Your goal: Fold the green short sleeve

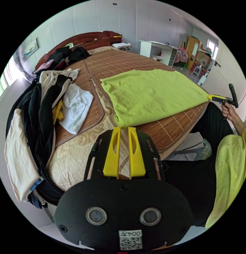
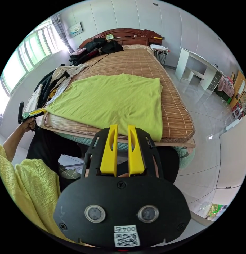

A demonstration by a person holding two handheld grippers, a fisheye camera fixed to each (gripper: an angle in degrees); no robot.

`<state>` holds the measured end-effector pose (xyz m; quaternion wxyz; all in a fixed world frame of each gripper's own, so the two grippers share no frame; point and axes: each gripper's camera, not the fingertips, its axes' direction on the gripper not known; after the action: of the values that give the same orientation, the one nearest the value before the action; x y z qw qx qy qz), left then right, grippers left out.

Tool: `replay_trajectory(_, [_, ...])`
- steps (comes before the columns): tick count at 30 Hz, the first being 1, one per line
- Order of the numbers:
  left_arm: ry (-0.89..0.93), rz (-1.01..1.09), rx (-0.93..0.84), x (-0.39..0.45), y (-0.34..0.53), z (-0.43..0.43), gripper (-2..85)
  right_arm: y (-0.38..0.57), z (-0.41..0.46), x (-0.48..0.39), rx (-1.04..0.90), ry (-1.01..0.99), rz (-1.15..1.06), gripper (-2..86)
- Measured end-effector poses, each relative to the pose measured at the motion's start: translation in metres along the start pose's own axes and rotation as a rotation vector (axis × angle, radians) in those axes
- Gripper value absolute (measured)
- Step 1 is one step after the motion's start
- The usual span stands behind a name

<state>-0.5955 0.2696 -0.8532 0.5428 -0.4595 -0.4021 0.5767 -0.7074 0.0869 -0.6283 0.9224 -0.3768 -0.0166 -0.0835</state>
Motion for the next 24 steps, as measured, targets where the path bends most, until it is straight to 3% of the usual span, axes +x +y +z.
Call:
replay_trajectory(12, [0.025,0.012,0.042,-0.018,0.006,-0.011,1.2,0.017,-0.013,0.069,0.005,0.030,0.060,9.0])
replay_trajectory(19, [0.056,0.025,0.038,-0.029,-0.006,-0.012,1.2,0.029,0.012,0.104,-0.048,-0.037,-0.036,11.1])
replay_trajectory(24, [0.042,0.082,-0.055,-0.031,-0.012,0.000,1.8,0.021,0.036,0.118,-0.059,-0.065,-0.059,10.5])
